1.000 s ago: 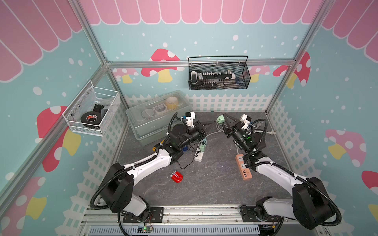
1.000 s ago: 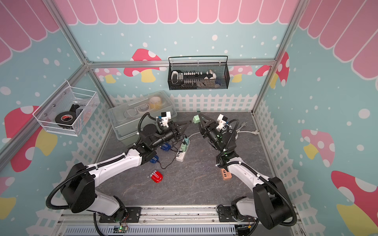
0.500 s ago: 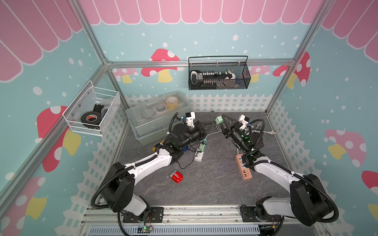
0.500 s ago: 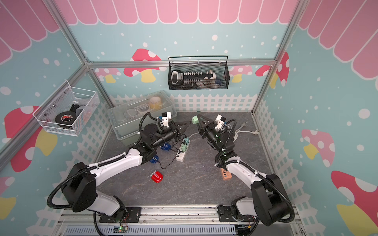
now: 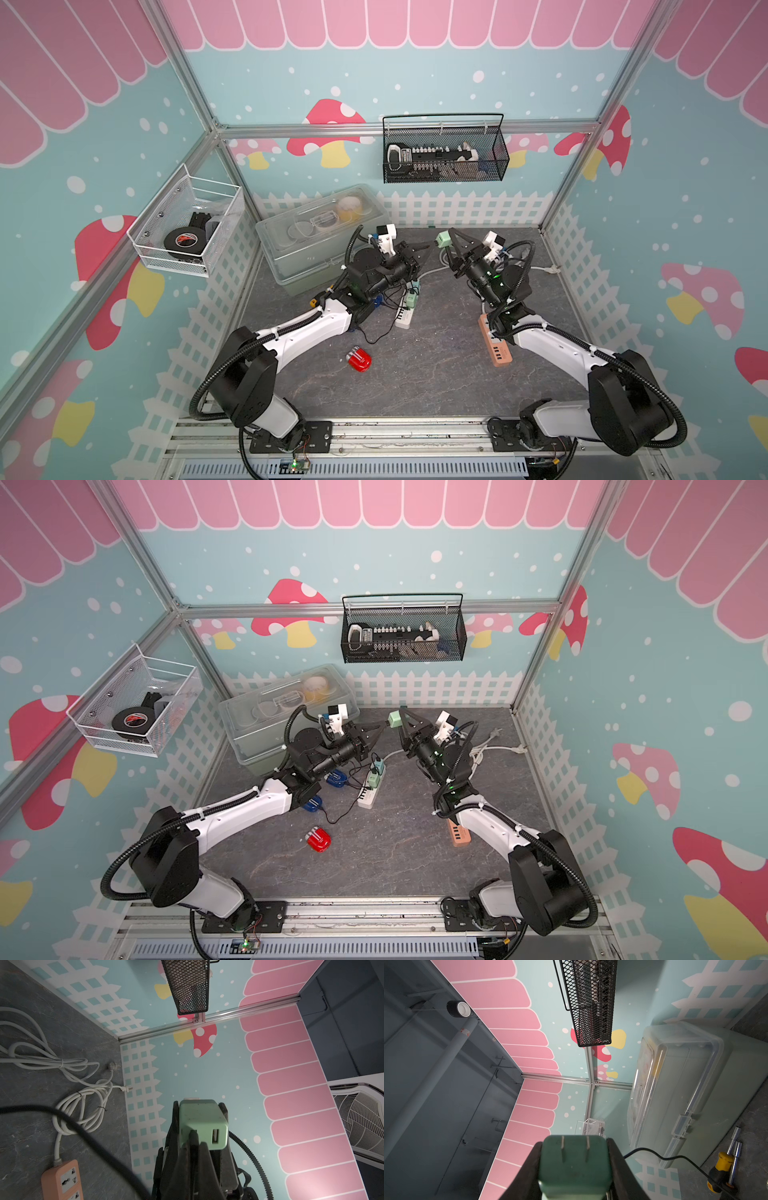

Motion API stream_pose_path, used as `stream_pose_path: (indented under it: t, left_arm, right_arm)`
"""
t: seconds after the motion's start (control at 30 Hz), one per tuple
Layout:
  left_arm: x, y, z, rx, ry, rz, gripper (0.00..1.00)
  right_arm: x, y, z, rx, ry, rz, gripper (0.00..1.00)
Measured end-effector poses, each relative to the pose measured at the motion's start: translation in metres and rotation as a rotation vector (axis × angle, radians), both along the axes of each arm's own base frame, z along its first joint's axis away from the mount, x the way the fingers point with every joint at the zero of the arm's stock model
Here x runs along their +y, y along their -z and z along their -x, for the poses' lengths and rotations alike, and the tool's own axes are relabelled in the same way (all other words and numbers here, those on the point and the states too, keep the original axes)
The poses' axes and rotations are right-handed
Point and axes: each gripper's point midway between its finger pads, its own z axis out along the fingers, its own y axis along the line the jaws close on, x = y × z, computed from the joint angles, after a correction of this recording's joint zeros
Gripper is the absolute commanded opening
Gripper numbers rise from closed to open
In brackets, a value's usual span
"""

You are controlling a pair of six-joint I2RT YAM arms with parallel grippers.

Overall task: Charge the electric shaver
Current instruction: Insert the charging cable into the plug.

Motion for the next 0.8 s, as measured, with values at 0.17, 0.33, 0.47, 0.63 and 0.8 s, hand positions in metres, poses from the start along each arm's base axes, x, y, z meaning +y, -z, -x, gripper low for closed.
stream_pose_path:
  t: [0.17, 0.33, 0.47, 0.63, 0.8]
  left_arm:
    - [-0.004, 0.002, -0.006, 0.009, -0.004, -0.006, 0.00]
    - [-0.009, 0.012, -0.012, 0.031, -0.007, -0.018, 0.00]
    - [-0.013, 0.021, -0.010, 0.058, 0.018, -0.036, 0.43]
    - [-0.005, 0.037, 0.007, 0.106, 0.044, -0.142, 0.66]
    - [0.025, 0.023, 0.040, 0.044, 0.035, -0.287, 0.71]
  right_arm:
    - [-0.004, 0.003, -0.004, 0.035, 0.030, 0.006, 0.00]
    - [-0.007, 0.014, -0.010, 0.087, 0.061, 0.023, 0.00]
    - [-0.006, 0.023, -0.003, 0.149, 0.042, 0.064, 0.00]
    - [-0.030, 0.025, 0.013, 0.260, 0.035, 0.146, 0.00]
    - [-0.058, 0.040, 0.015, 0.440, 0.056, 0.228, 0.00]
